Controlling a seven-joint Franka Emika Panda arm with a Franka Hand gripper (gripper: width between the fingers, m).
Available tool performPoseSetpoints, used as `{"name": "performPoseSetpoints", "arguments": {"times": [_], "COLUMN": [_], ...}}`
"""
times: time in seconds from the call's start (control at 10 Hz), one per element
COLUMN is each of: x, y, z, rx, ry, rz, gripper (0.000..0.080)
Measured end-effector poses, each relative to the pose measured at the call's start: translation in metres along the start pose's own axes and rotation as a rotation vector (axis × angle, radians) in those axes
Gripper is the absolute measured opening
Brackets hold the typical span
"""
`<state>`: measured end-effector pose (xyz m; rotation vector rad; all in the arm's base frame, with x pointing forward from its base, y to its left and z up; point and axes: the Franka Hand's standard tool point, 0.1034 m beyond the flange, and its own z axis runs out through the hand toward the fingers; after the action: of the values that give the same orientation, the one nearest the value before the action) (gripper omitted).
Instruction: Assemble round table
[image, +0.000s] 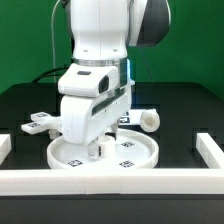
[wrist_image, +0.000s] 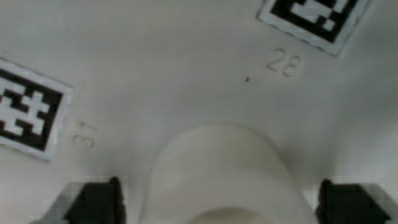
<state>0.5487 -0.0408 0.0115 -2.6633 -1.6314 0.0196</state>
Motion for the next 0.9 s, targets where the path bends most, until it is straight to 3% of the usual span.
{"name": "performPoseSetpoints", "arguments": {"times": [0.1,0.7,0.9], "x": [0.000,0.001,0.017], "y": [0.000,0.001,0.001], "z": [0.000,0.000,0.000], "rx": [0.000,-0.001,-0.006], "ry": [0.000,0.001,0.010], "rz": [0.001,-0.001,-0.003], "gripper": [0.0407,0.0404,0.0404]}}
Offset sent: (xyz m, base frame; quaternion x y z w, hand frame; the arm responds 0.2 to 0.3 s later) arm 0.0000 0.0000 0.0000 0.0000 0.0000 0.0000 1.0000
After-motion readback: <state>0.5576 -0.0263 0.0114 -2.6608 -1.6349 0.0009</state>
